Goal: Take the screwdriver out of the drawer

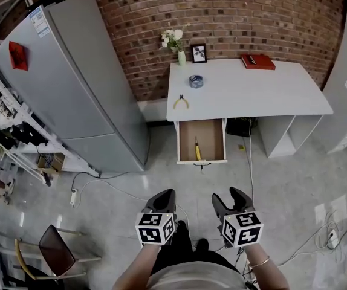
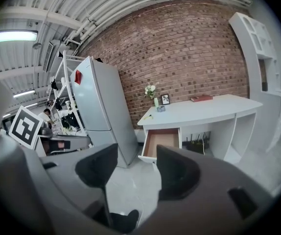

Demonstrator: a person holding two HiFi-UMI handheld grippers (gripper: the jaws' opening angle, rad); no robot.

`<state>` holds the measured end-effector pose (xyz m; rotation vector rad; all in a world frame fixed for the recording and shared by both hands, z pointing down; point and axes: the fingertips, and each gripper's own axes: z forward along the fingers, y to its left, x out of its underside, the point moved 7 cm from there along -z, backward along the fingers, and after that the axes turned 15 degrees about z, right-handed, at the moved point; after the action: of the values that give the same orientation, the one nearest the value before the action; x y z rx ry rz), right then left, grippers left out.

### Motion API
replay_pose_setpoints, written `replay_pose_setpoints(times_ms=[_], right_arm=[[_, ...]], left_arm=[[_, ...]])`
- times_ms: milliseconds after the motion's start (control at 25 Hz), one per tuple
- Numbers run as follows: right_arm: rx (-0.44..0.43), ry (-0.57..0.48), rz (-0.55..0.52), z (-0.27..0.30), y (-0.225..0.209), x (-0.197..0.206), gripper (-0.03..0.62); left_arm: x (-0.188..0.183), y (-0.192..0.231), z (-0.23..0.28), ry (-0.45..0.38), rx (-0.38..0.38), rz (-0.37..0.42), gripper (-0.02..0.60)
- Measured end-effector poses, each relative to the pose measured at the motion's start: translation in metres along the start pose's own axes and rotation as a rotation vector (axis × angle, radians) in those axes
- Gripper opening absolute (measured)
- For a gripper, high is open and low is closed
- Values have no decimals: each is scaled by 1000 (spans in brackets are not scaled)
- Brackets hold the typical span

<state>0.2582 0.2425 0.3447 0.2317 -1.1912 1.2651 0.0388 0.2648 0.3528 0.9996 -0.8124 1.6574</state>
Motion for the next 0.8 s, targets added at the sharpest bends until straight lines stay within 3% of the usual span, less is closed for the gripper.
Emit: replay_pose_setpoints(times_ms=[320, 800], right_arm=[[13, 39, 20, 44, 4, -12, 233], [68, 114, 79, 166, 15, -47, 233]], left_arm=[[3, 35, 29, 34, 11, -22, -6], [-13, 129, 122, 85, 69, -43, -6]])
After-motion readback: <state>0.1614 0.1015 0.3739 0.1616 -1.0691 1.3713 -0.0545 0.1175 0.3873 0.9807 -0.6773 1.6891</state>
